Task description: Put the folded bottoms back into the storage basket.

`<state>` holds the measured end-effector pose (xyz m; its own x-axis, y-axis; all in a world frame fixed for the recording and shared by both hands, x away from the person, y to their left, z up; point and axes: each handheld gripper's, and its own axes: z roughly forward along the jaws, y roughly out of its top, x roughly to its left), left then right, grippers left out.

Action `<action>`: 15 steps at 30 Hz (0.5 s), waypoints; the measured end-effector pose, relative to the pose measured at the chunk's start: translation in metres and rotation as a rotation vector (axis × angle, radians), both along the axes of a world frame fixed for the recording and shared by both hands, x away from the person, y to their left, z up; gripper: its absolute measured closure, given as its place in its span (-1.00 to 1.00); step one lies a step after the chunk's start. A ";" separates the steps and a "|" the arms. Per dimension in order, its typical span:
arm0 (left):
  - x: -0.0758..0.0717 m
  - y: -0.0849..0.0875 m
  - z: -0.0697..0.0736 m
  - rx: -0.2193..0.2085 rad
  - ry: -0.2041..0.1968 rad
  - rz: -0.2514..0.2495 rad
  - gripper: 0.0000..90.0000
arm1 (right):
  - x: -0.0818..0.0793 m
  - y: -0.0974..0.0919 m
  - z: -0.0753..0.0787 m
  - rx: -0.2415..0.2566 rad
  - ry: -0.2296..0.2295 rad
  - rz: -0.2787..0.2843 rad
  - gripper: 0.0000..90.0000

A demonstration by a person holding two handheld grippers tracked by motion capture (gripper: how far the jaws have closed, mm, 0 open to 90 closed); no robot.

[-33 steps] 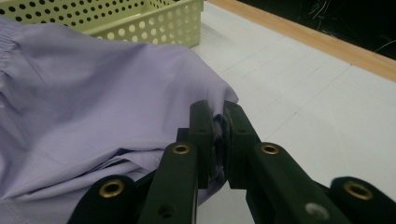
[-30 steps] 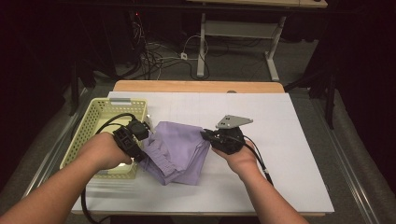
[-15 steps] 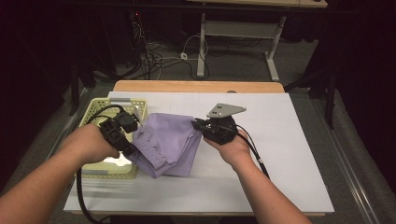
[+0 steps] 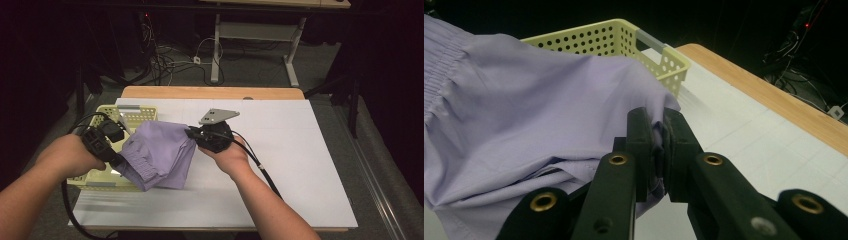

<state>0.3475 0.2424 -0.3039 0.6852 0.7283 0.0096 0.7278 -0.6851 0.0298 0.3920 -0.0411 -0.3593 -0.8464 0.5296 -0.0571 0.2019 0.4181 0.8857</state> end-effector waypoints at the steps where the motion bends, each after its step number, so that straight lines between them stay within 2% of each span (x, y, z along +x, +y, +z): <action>1: 0.000 0.002 -0.001 0.001 0.000 0.002 0.83 | 0.001 0.003 -0.001 0.000 0.002 0.004 0.89; 15: -0.002 0.031 -0.010 -0.003 -0.012 0.049 0.83 | 0.012 0.033 -0.010 -0.017 0.014 0.022 0.89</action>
